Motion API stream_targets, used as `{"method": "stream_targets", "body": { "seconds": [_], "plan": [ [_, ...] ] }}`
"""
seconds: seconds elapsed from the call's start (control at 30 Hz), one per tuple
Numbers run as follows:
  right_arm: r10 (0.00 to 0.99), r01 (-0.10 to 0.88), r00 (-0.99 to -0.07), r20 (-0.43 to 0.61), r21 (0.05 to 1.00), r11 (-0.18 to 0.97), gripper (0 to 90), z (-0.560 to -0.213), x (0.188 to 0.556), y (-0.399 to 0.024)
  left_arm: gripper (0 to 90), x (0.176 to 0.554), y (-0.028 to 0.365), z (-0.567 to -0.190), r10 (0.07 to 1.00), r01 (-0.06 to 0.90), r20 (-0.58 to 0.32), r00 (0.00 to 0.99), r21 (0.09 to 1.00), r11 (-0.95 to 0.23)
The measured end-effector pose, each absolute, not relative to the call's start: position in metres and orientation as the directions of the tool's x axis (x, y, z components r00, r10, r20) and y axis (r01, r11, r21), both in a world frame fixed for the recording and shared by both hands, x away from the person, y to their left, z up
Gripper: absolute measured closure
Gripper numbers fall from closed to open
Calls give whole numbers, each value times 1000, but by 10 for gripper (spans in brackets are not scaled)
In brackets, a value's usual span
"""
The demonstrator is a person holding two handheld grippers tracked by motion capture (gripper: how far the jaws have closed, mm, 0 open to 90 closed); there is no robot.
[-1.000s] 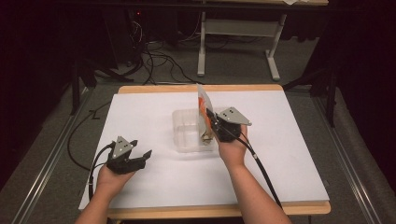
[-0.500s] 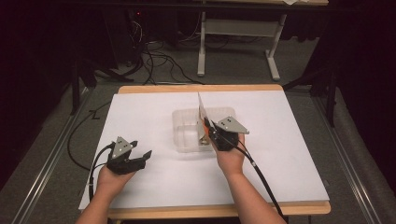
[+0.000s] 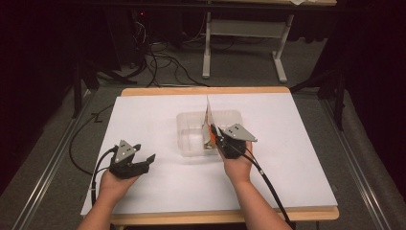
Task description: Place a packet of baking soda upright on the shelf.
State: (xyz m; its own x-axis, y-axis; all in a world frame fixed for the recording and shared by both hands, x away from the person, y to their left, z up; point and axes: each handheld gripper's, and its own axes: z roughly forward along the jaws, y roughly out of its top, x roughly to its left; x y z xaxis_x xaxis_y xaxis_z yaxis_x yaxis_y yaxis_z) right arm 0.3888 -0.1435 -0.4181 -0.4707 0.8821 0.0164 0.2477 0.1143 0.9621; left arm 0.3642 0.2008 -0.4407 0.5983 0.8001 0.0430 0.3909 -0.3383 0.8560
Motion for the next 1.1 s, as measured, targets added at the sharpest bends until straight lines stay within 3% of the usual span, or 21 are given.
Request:
{"method": "stream_targets", "body": {
  "seconds": [0.2, 0.23, 0.27, 0.3, 0.33, 0.37, 0.4, 0.43, 0.6, 1.1],
  "plan": [
    [874, 258, -485, 16, 958, 126, 788, -413, 390, -144, 323, 364, 201, -440, 800, 391, 44, 598, 856, -339],
    [875, 266, -485, 16, 955, 130, 687, -411, 391, -142, 323, 364, 201, -440, 800, 391, 44, 598, 856, -339],
    [875, 266, -485, 16, 955, 130, 687, -411, 391, -142, 323, 364, 201, -440, 800, 391, 44, 598, 856, -339],
    [873, 271, -488, 16, 953, 134, 564, -409, 393, -141, 323, 364, 201, -440, 800, 391, 44, 598, 856, -339],
    [873, 271, -488, 16, 953, 134, 564, -409, 393, -141, 323, 364, 201, -440, 800, 391, 44, 598, 856, -339],
    [879, 289, -476, 12, 947, 143, 462, -407, 394, -140, 323, 364, 201, -440, 800, 391, 43, 599, 855, -339],
    [879, 289, -476, 12, 947, 143, 462, -407, 394, -140, 323, 364, 201, -440, 800, 391, 43, 599, 855, -339],
    [880, 285, -475, 3, 947, 150, 384, -405, 395, -140, 323, 364, 201, -441, 800, 392, 43, 598, 855, -339],
    [887, 303, -462, 7, 941, 150, 252, -403, 397, -140, 323, 365, 201, -441, 799, 392, 42, 600, 855, -339],
    [876, 309, -482, 29, 941, 138, 243, -386, 374, -166, 323, 366, 201, -441, 797, 396, 37, 603, 853, -339]
  ]
}}
